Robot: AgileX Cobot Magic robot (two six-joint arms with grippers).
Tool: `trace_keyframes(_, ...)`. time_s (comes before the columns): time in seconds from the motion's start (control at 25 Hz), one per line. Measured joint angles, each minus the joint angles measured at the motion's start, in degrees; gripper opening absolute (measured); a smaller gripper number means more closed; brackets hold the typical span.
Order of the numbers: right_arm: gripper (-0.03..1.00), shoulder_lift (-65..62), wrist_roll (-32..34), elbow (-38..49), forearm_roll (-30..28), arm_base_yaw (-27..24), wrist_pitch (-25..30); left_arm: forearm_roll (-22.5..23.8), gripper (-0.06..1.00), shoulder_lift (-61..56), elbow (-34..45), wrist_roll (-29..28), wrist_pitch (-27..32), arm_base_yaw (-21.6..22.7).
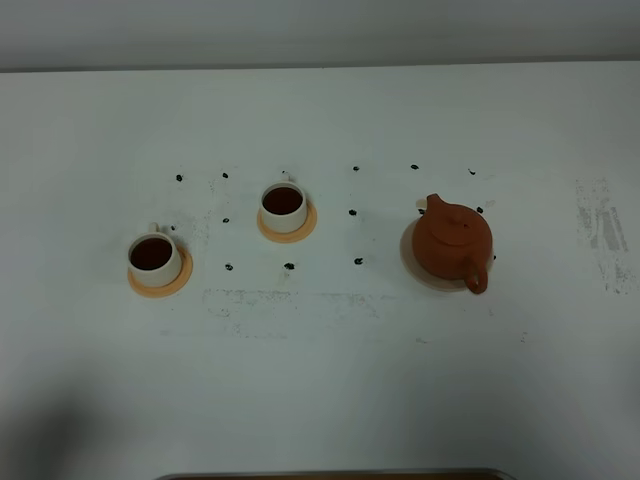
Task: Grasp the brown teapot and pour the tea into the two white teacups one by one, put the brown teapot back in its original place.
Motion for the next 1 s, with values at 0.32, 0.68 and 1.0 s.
trace_keyframes(0.32, 0.21, -4.09, -1.62, 2.78, 1.87, 0.0, -0.17, 0.0, 0.41, 0.0, 0.0, 0.0, 0.0, 0.0)
trace_keyframes(0.68, 0.21, -6.55, -1.87, 2.88, 2.85, 0.0, -0.21, 0.0, 0.41, 0.0, 0.0, 0.06, 0.0, 0.0)
trace_keyframes(1.0, 0.21, -6.59, -1.87, 2.88, 3.73, 0.16, -0.21, 0.0, 0.41, 0.0, 0.0, 0.0, 0.0, 0.0)
